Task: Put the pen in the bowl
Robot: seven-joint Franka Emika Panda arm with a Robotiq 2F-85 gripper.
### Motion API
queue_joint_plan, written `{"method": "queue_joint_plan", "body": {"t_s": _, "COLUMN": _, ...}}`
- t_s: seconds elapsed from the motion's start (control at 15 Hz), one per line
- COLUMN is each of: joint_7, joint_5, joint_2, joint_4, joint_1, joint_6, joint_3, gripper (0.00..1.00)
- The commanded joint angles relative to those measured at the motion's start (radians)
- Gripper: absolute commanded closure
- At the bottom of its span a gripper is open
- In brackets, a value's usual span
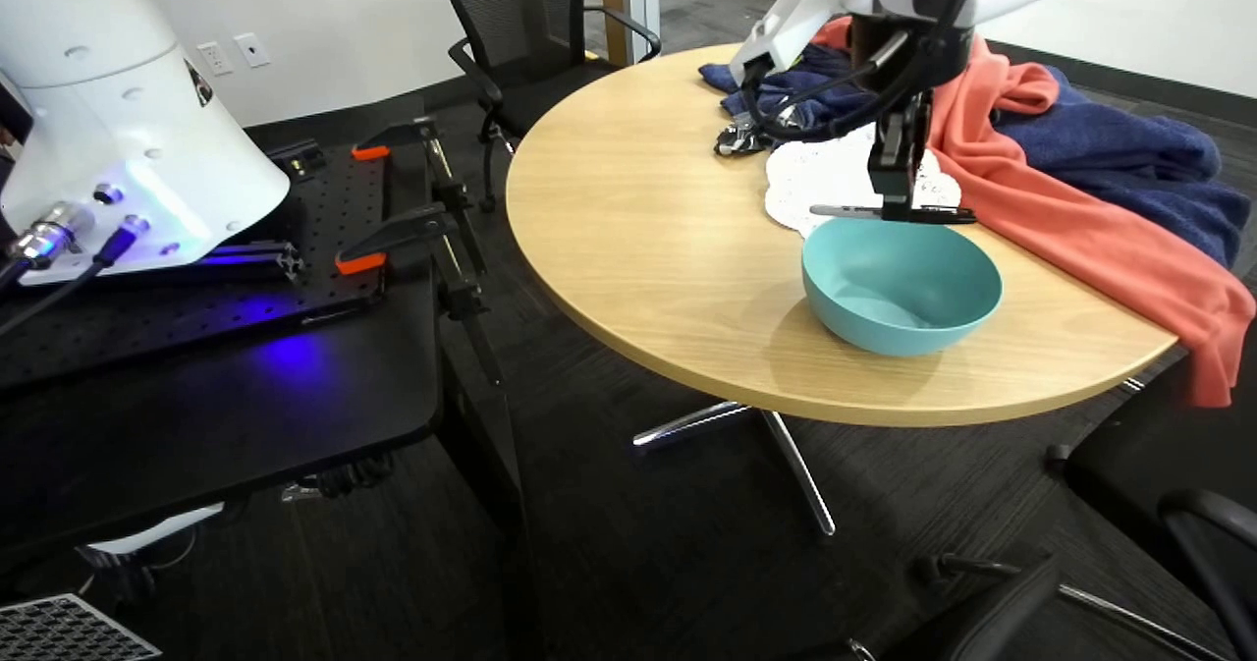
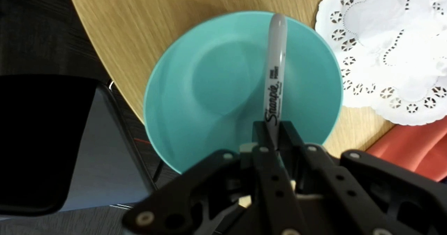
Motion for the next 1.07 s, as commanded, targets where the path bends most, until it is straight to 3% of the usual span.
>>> {"method": "queue_joint_plan", "body": {"t_s": 0.0, "joint_7": -0.014, "joint_5": 0.005, "joint_2": 0.045, "joint_4": 0.062, "joint_1": -0.030, "joint_6": -0.027, "joint_3": 0.027, "gripper": 0.76}}
{"method": "queue_joint_plan", "body": {"t_s": 0.07, "joint_7": -0.016, "joint_5": 0.008, "joint_2": 0.052, "joint_4": 0.068, "joint_1": -0.035, "joint_6": -0.026, "joint_3": 0.033, "gripper": 0.61}}
{"method": "queue_joint_plan", "body": {"t_s": 0.6, "joint_7": -0.019, "joint_5": 0.008, "joint_2": 0.069, "joint_4": 0.088, "joint_1": -0.041, "joint_6": -0.024, "joint_3": 0.046, "gripper": 0.02}}
{"method": "queue_joint_plan", "body": {"t_s": 0.87, "joint_7": -0.032, "joint_5": 0.013, "joint_2": 0.062, "joint_4": 0.083, "joint_1": -0.058, "joint_6": -0.022, "joint_3": 0.065, "gripper": 0.00}}
{"method": "queue_joint_plan", "body": {"t_s": 1.0, "joint_7": -0.001, "joint_5": 0.005, "joint_2": 0.067, "joint_4": 0.070, "joint_1": -0.027, "joint_6": -0.003, "joint_3": 0.037, "gripper": 0.00}}
